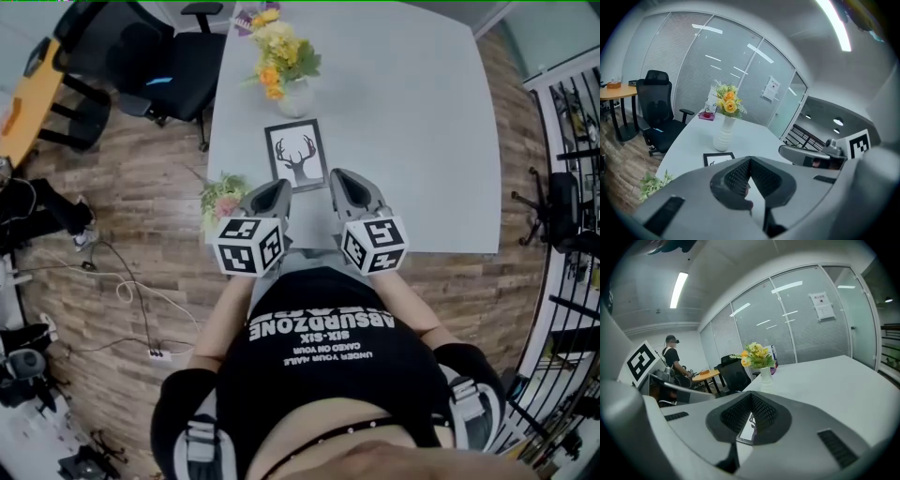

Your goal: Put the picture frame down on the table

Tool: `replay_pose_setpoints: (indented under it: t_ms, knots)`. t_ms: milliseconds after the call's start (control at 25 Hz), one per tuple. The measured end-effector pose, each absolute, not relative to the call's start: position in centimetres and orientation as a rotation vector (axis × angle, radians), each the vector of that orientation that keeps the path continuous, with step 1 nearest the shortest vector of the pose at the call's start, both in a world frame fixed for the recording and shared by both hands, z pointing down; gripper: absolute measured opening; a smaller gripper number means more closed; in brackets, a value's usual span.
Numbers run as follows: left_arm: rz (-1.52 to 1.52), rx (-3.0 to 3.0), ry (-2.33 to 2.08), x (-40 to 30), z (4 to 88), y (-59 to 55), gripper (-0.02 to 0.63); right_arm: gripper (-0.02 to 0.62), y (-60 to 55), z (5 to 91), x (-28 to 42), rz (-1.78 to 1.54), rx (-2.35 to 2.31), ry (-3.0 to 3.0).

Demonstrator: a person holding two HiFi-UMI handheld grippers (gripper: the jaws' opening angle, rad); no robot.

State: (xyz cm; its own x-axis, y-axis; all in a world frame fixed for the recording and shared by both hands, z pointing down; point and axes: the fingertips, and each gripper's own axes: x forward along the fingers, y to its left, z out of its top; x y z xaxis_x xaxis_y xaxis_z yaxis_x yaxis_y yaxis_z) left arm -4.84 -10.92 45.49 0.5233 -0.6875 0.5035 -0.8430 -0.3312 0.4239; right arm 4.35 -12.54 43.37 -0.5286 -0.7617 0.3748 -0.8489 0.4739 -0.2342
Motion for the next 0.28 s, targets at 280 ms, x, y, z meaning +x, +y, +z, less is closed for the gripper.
replay_pose_setpoints:
  t_ms: [280]
  knots:
    - [0.282,2.101,-1.281,-5.5,44.8,-10.2,0.015,0.015,-11.3,43.3,4.4,0.592,1.388,-2.501]
